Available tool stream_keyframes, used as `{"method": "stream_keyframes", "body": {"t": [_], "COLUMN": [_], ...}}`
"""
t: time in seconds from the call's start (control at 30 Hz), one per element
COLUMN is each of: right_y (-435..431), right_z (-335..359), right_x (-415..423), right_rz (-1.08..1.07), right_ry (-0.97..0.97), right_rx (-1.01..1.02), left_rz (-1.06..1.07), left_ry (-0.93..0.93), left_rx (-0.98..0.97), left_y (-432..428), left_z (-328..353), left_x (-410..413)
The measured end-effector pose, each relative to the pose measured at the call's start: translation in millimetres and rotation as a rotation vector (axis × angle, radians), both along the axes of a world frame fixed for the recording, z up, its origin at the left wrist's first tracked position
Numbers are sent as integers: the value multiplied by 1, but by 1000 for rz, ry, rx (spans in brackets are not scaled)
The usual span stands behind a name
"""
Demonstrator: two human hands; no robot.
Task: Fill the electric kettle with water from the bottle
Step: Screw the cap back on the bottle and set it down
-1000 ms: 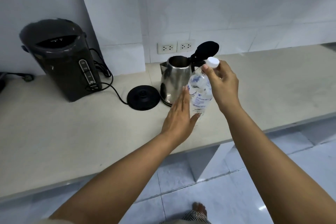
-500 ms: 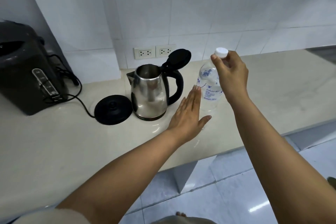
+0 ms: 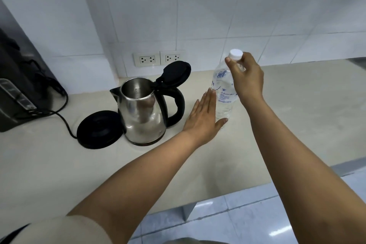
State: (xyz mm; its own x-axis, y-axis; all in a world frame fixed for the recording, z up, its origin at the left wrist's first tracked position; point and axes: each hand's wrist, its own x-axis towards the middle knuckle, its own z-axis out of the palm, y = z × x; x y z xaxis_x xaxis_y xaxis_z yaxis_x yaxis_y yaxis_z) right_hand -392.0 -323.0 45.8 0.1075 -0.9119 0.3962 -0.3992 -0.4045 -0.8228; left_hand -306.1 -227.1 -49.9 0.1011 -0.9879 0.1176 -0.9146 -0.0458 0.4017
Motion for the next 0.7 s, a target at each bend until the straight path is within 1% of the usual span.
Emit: {"method": "stream_keyframes", "body": {"t": [0.1, 0.27, 0.47, 0.7], "right_y": [-12, -22, -17, -1], "right_z": [-4, -11, -21, -27], "right_x": [-1, -5, -10, -22], "right_rz": [-15, -26, 8, -1], "right_ry": [45, 282, 362, 538], "right_rx": [-24, -154, -204, -233], "left_rz": [4, 29, 44, 64], "left_ry": [-5, -4, -34, -38], "left_rx": [3, 1, 51, 68], "left_y": [-7, -14, -13, 0], "left_z": [-3, -3, 1, 12], "left_x": [-2, -8, -10, -13]}}
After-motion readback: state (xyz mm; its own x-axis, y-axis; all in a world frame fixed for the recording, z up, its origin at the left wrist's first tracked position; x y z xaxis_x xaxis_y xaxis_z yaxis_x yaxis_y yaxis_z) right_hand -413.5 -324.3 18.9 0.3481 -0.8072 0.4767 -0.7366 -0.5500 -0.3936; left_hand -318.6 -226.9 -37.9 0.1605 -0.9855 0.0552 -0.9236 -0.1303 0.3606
